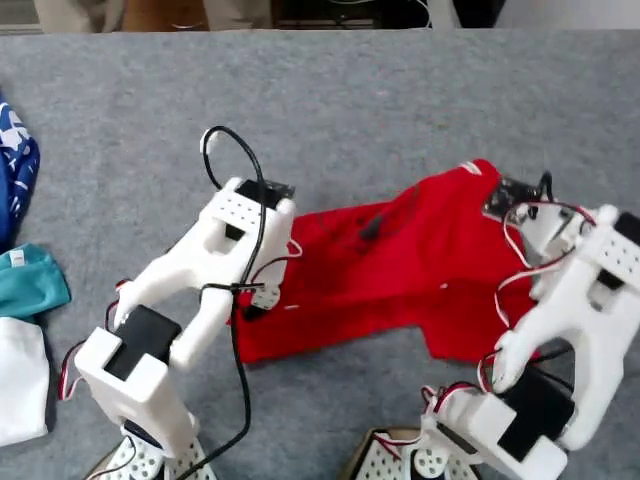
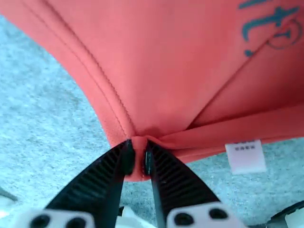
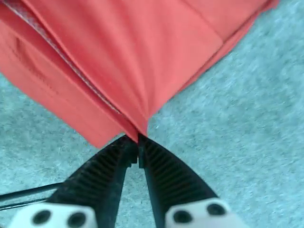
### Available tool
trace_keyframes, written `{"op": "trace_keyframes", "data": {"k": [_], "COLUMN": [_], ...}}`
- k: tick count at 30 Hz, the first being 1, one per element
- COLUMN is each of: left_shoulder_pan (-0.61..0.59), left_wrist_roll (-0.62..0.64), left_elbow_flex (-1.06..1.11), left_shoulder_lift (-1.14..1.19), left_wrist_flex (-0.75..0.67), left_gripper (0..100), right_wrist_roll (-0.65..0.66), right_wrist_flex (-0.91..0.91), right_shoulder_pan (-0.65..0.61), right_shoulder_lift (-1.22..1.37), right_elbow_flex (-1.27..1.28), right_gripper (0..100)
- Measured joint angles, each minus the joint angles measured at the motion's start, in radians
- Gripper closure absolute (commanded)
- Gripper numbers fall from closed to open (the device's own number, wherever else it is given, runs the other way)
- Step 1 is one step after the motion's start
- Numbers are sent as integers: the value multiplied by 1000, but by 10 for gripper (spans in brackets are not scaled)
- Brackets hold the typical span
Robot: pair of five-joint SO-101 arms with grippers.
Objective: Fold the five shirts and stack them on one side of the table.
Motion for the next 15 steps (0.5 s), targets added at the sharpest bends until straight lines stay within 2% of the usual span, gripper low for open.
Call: {"op": "trace_keyframes", "data": {"k": [6, 15], "left_shoulder_pan": [2, 2], "left_wrist_roll": [0, 0], "left_elbow_flex": [37, 123], "left_shoulder_lift": [-38, -160], "left_wrist_flex": [9, 9], "left_gripper": [981, 981], "right_wrist_roll": [35, 63], "right_wrist_flex": [-25, -26], "right_shoulder_pan": [58, 64], "right_shoulder_lift": [0, 0], "right_elbow_flex": [17, 75], "right_gripper": [994, 994]}}
